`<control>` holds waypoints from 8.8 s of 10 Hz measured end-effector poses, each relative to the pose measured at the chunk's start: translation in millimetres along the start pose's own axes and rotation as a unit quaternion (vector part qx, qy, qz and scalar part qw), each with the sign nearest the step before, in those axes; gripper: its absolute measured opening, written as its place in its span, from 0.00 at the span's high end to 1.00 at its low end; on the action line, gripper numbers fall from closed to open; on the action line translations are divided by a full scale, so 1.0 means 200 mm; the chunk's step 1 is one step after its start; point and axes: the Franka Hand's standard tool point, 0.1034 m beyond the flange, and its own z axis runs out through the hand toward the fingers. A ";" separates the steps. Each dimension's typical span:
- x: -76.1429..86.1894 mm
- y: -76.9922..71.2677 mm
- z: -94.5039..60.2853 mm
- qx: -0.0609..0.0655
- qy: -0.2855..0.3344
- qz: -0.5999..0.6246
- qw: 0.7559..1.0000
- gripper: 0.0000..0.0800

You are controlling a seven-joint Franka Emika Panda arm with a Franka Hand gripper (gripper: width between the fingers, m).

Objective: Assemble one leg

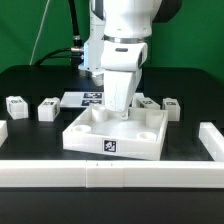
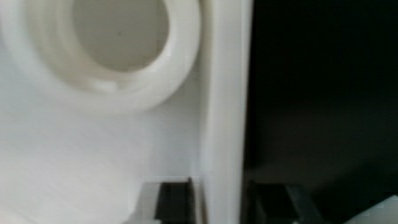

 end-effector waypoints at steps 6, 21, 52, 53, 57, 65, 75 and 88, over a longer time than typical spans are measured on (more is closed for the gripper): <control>0.00 0.01 -0.01 -0.007 0.003 0.000 1.000 0.92; 0.21 0.31 -0.02 -0.044 0.021 -0.119 0.992 0.92; 0.34 0.11 -0.28 -0.054 0.051 0.260 0.963 0.19; 0.34 0.04 -0.26 -0.044 0.064 0.381 0.921 0.19; 0.42 -0.08 -0.20 -0.018 0.072 0.562 0.824 0.19; 0.49 -0.19 -0.15 0.012 0.058 0.653 0.755 0.19; 0.49 -0.27 -0.16 0.261 -0.257 0.589 0.720 0.19; 0.55 -0.37 -0.01 0.308 -0.334 0.553 0.698 0.19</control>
Offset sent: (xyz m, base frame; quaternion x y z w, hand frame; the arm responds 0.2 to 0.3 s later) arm 0.0000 0.0000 0.0000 0.0000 0.0000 0.0000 1.0000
